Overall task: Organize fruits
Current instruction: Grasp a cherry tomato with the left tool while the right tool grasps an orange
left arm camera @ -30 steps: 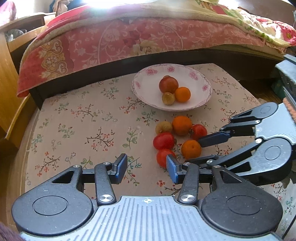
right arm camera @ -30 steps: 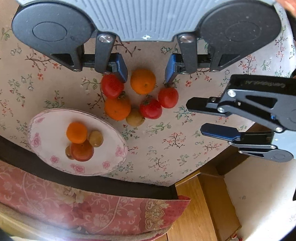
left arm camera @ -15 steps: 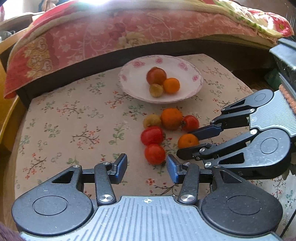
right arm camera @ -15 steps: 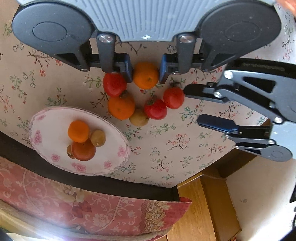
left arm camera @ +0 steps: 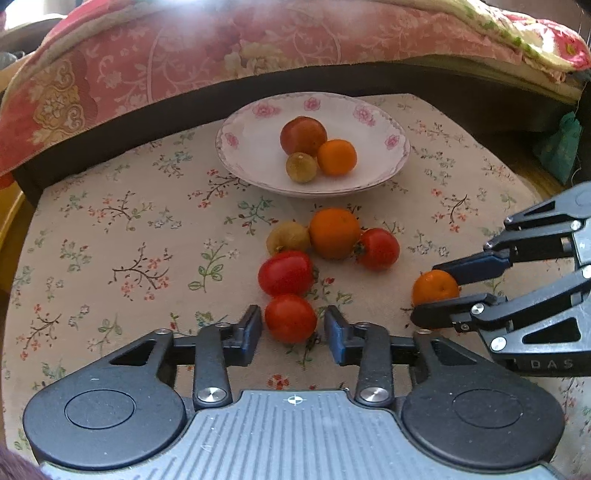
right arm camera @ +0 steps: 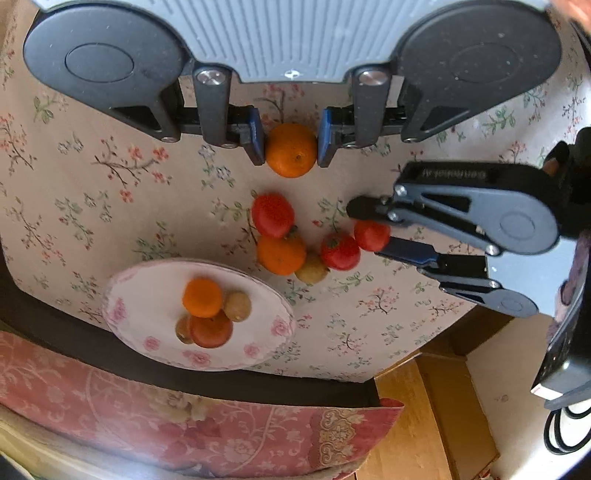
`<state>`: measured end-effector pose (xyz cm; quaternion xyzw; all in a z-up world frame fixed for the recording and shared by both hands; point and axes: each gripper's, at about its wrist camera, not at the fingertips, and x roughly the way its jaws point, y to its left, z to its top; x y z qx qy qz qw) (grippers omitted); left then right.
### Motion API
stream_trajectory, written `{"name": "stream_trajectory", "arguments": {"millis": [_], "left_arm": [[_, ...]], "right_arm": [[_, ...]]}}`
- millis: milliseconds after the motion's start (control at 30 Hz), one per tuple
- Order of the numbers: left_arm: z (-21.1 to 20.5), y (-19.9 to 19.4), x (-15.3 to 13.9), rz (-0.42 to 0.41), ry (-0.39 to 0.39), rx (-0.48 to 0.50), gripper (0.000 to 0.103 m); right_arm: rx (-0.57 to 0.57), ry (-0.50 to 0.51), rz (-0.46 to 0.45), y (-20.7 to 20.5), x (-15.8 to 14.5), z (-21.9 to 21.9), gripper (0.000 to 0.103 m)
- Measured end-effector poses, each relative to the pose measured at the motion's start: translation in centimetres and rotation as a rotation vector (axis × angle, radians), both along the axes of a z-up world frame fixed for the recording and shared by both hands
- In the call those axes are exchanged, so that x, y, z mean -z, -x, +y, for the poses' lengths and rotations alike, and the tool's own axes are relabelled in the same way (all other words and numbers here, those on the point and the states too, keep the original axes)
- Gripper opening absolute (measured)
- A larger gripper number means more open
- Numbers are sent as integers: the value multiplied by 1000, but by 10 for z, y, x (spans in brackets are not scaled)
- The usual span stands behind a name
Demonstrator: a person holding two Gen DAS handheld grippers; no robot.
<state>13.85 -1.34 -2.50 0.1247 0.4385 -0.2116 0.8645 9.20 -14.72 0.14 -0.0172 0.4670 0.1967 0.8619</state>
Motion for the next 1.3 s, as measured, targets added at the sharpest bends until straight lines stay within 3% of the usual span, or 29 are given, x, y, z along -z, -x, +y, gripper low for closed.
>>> {"name": "stream_trajectory", "arguments": {"millis": [467,633,733,867,1300], "left_arm": [[-16,46,-5,31,-20,63,37],[-18,51,-2,33,-27,66,41],[-18,53,-2,27,-34,69,48],[-15,58,-5,22,-28,77,58],[-2,69,-7,27,-19,29,60]], "right_arm": [[15,37,4,31,-2,-11,34],[3,44,-3,36,-1,-13,34],[-2,43,3,36,-2,-15,36],[11,34,11,37,-2,-21,46],[-9,10,6,39,-2,-21,47]]}}
